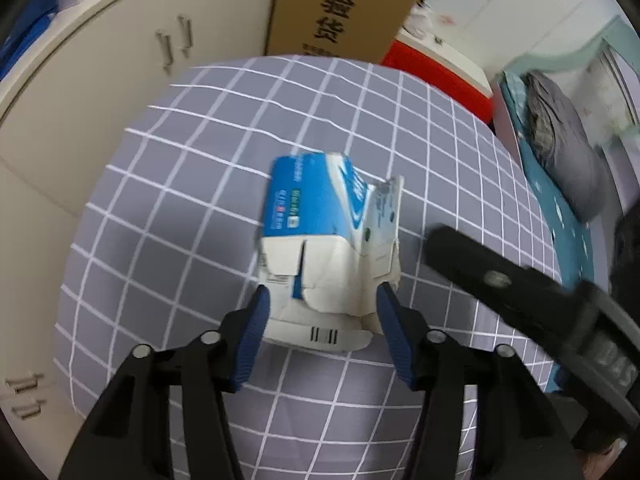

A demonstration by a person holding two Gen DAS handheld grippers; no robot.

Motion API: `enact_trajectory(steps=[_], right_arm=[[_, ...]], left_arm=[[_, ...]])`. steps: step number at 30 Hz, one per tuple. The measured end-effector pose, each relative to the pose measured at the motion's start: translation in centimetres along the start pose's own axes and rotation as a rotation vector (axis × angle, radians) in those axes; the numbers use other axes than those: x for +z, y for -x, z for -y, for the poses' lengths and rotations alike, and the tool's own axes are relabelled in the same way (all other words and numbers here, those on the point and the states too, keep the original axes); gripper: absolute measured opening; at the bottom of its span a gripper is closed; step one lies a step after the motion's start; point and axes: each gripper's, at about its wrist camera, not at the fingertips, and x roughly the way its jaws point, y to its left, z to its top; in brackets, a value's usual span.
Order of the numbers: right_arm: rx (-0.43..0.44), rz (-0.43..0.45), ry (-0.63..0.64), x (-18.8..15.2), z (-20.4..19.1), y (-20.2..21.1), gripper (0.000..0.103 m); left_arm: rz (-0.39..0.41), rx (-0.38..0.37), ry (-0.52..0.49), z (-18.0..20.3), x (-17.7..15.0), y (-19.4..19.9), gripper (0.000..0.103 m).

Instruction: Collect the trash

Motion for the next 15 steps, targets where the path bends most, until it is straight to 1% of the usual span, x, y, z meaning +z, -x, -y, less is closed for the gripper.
enact_trajectory(steps=[2,3,5,6,7,9,11,14,15], right_arm=[[0.003,-0.033,-0.005,0.4,-0.3,-1.3,0.054],[0.007,-0.052,-0.011,0.5,-0.4,-2.0,0.047],[0.007,-0.081,-0.018,0.6,0.1,-2.4,0.04],[0.007,-0.103,-0.021,0.5,0.1,-2.9,0.035],[0.012,-0.115,-0.02,0.4,0.2,-3.1,0.031],[0.03,-0.128,-0.014,0.2,0.4,-3.2,0.019],[0.04,-0.129,-0.019,0.1,0.5,-2.8,0.018],[0.049,-0.127,-0.023,0.1,1.1,-1.9,0.017],[0.058,-0.126,-0.033,0.2,1.4,-1.4,0.017]], left_arm=[[-0.017,-0.009,-0.006,-0.1,0.2,-0.6,0.044],[-0.013,-0.004,-0.007,-0.3,0.2,-0.6,0.042],[-0.015,-0.011,-0.007,-0.5,0.4,-0.8,0.038],[-0.014,-0.017,-0.006,-0.6,0.3,-0.8,0.038],[-0.014,-0.02,-0.01,-0.7,0.3,-0.7,0.037],[-0.012,-0.011,-0.036,-0.5,0.4,-0.8,0.033],[-0.008,0.006,-0.062,0.1,0.3,-0.6,0.03],[-0.004,0.0,-0.074,1.0,0.2,-0.2,0.025],[-0.003,-0.005,-0.076,1.4,0.1,0.0,0.024]])
